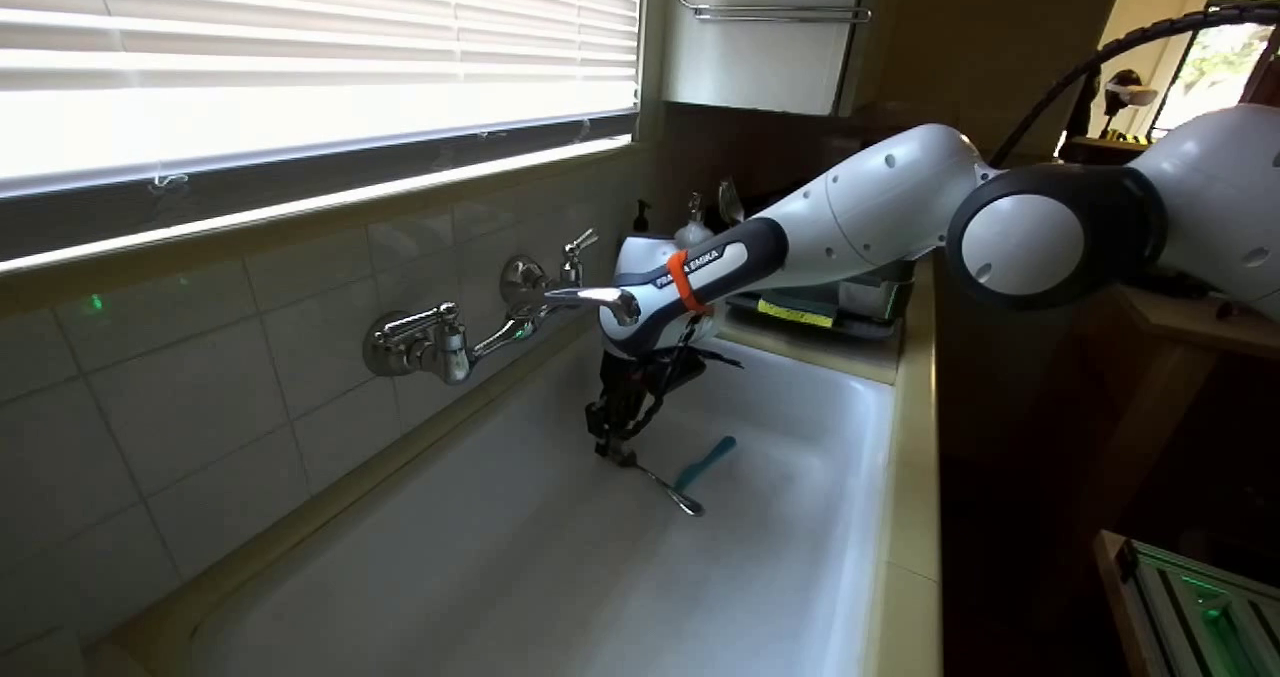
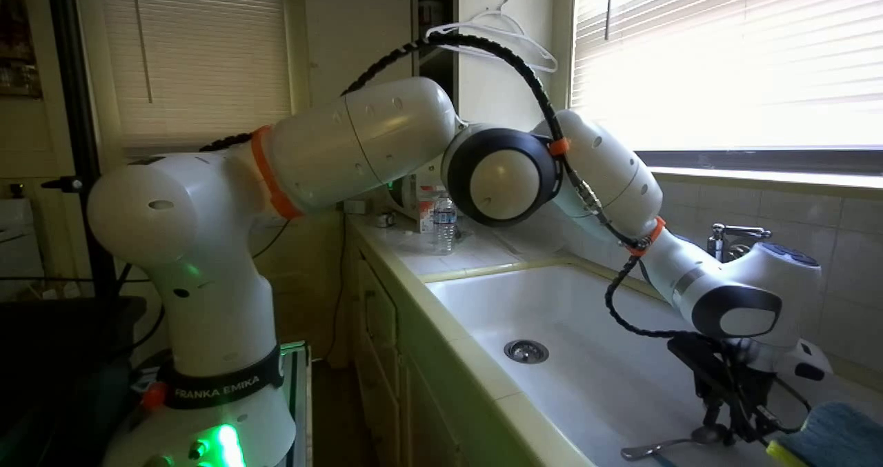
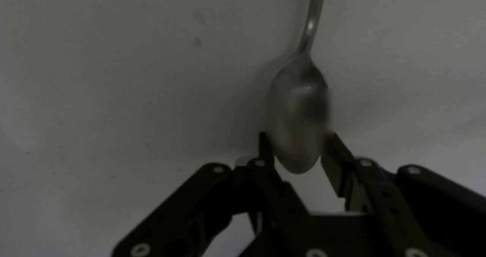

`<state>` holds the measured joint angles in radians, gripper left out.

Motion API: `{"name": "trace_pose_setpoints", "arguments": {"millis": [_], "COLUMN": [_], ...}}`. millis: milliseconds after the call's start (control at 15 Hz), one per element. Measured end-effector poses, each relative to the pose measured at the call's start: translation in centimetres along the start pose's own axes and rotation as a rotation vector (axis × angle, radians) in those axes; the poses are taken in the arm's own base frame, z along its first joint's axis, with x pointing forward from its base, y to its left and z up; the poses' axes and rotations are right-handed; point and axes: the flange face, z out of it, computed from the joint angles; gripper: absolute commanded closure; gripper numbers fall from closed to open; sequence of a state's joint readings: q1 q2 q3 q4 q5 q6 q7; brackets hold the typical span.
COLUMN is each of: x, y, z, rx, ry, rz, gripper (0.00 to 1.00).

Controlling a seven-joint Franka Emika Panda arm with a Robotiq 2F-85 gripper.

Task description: Remove the spoon out of the sink

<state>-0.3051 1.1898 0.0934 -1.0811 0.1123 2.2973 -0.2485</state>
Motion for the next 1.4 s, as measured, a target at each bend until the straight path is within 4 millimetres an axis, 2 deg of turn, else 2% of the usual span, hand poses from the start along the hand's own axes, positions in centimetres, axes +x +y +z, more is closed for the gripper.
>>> {"name": "trace_pose_setpoints", "arguments": {"millis": [133,200,267,600,933,1200,1400], "x": [-0.3,-0.5,-0.7,-0.8,-1.0,-1.9,-2.7], "y": [0.0,0.0,0.0,0.0,-0.2,-0.8,-1.0], "z": [0.0,0.0,-0.1,-0.3,-1.0,-1.6,-1.3], "rx": [-0.008,-0.012,-0.02,-0.06,-0.082,-0.093,-0.112], "ry": [-0.041,-0.065,-0.083,-0.104,-0.136,-0.22,-0.277], "rz": [0.033,0.051,0.069,0.115,0.103,0.059,0.043], "gripper": [0.88,0.55,0.36,0.01,0.0,0.0,0.0]}}
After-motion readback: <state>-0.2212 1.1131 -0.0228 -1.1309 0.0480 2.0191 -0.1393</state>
